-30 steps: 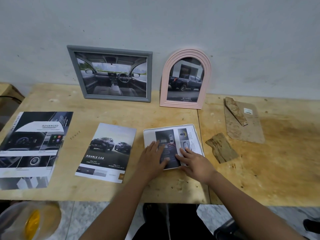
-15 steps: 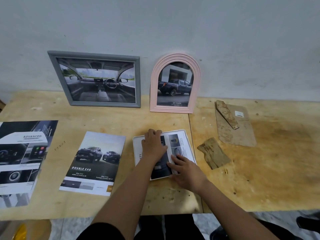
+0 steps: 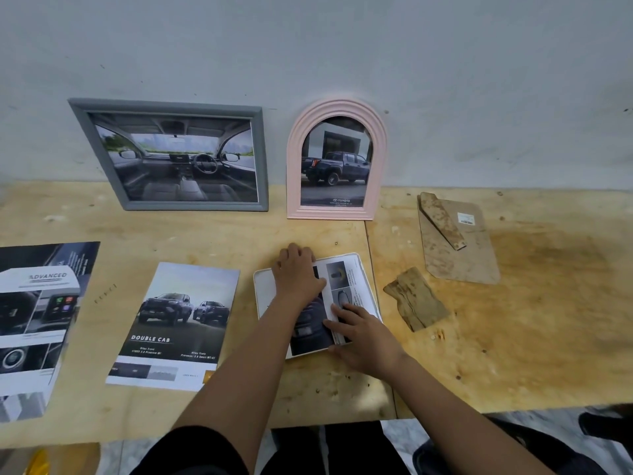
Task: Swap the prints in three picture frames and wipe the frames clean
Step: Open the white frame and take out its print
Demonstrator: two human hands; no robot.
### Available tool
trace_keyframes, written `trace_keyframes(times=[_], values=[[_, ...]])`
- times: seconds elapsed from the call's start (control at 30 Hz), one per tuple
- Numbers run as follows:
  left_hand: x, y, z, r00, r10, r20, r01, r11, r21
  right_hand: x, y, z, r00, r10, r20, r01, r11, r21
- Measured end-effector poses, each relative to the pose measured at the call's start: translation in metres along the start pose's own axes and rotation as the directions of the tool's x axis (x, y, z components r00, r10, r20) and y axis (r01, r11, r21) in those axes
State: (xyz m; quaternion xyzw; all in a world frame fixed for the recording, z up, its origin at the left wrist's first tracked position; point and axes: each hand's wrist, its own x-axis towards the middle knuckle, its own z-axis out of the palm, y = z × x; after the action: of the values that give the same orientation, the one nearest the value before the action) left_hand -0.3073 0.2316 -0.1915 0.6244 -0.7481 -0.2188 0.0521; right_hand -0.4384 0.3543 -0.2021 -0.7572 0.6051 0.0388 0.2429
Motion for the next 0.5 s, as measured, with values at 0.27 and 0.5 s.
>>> trace_keyframes(times=[0.27, 0.5], values=[[-0.005, -0.006, -0.022, 0.988, 0.120, 0.096, -0.102, 0.980, -0.172, -0.001, -0.003, -0.014, 0.996, 0.049, -0.077, -0.042, 0.995, 0.094], [-0.008, -0.016, -0.038, 0.976, 0.199, 0.091, -0.138, 0.883, -0.449, 0.007, -0.003, -0.028, 0.737, 0.442, -0.511, -0.185, 0.859, 0.477]])
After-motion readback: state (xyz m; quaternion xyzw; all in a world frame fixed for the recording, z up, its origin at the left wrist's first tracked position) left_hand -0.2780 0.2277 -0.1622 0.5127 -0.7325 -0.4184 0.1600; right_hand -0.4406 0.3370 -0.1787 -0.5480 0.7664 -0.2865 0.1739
